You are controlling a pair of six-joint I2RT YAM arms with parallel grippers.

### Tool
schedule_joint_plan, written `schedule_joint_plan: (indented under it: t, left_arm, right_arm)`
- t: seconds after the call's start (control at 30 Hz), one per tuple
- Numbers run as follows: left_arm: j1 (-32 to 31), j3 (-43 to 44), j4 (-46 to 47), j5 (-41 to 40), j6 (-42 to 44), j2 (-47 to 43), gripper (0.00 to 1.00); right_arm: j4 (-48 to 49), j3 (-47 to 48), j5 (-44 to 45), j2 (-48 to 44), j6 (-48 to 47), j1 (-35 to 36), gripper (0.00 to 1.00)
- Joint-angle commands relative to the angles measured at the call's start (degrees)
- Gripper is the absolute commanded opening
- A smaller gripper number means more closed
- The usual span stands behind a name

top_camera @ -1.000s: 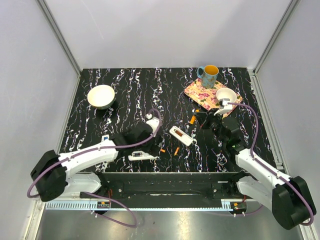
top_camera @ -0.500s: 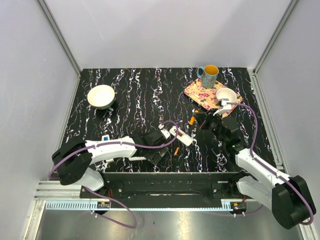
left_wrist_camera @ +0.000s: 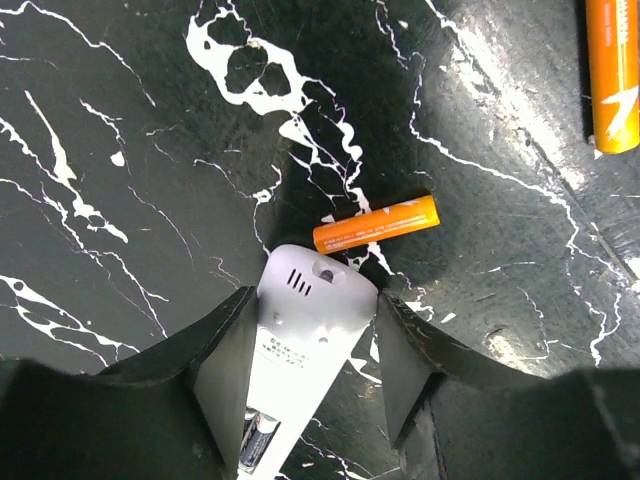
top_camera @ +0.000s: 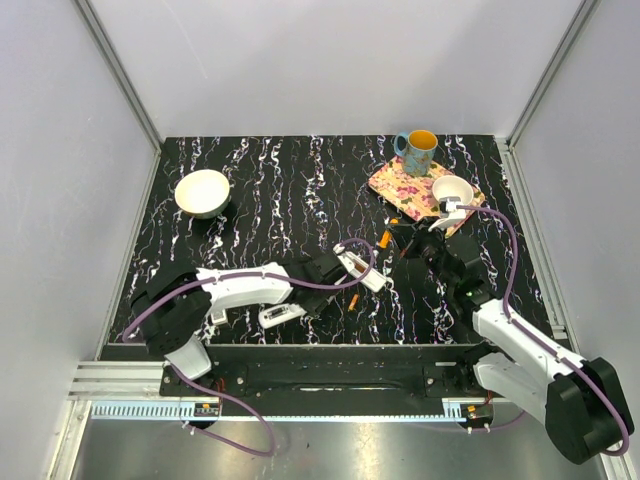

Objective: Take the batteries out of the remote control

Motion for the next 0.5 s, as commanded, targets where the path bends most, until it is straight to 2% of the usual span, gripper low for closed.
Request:
schedule_joint_plan:
  t: [0.0,0.2,0.33,0.47]
  left_arm:
    - [-0.01,0.29,-2.58,6.0,-0.9,4.21,0.32]
    - [0.16,0.64,-3.29,5.57,-0.9,3.52,0.17]
    - [1.21,0.29,-3.99,4.77,-1.08,-0.43,0.15]
    - [5.33,0.12,-4.16,4.08,-1.07,-3.6,0.15]
  right_arm:
    - [0.33,0.93,-0.07,-1.59,-1.17,0.19,0.0]
    - [0.42,0.4,-0.07,-1.77,-0.82,0.27,0.0]
    - [0.68,0.05,-0.33,-1.77,-0.38,0.27,0.0]
    - [1.91,-0.13,-0.69,-0.89,0.5,0.27,0.0]
